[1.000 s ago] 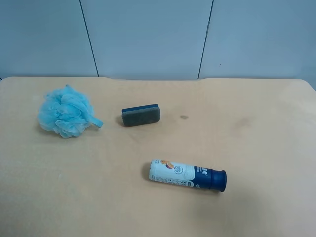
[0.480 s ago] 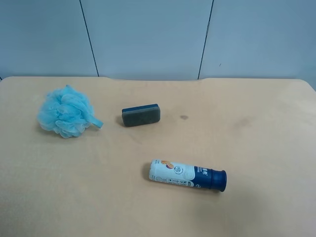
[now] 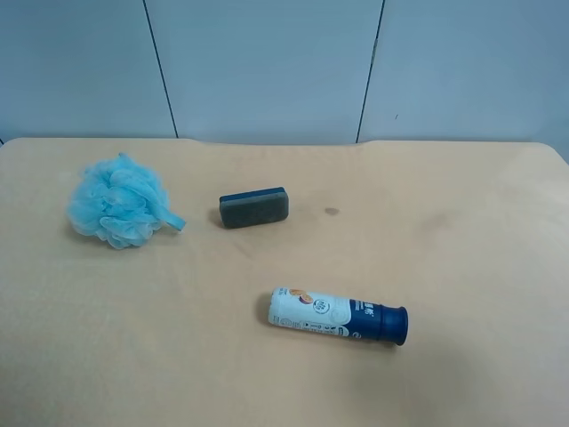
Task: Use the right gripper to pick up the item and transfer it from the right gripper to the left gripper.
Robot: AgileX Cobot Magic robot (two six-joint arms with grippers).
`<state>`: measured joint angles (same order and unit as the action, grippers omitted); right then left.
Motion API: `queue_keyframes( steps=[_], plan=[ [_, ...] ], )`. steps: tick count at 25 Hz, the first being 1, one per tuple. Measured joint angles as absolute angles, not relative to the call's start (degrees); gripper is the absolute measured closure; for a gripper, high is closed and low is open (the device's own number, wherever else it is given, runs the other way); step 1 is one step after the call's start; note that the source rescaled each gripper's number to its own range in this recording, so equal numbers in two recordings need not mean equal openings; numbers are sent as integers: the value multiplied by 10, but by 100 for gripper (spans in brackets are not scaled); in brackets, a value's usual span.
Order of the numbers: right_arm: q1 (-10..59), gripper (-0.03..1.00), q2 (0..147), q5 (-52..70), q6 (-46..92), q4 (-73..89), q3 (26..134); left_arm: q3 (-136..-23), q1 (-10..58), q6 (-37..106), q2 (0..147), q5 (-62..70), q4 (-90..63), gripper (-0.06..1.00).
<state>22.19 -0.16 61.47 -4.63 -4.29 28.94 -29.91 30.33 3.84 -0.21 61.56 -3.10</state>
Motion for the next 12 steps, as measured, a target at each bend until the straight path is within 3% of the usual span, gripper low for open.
queue_keyframes(
  steps=[6,12],
  plan=[
    [221,-3,-2,615,-46,-42,289,-299,281,38,-2,616,-31,-5],
    [158,-3,-2,615,-46,-42,289,-299,134,38,-2,616,-31,-5]
  ],
)
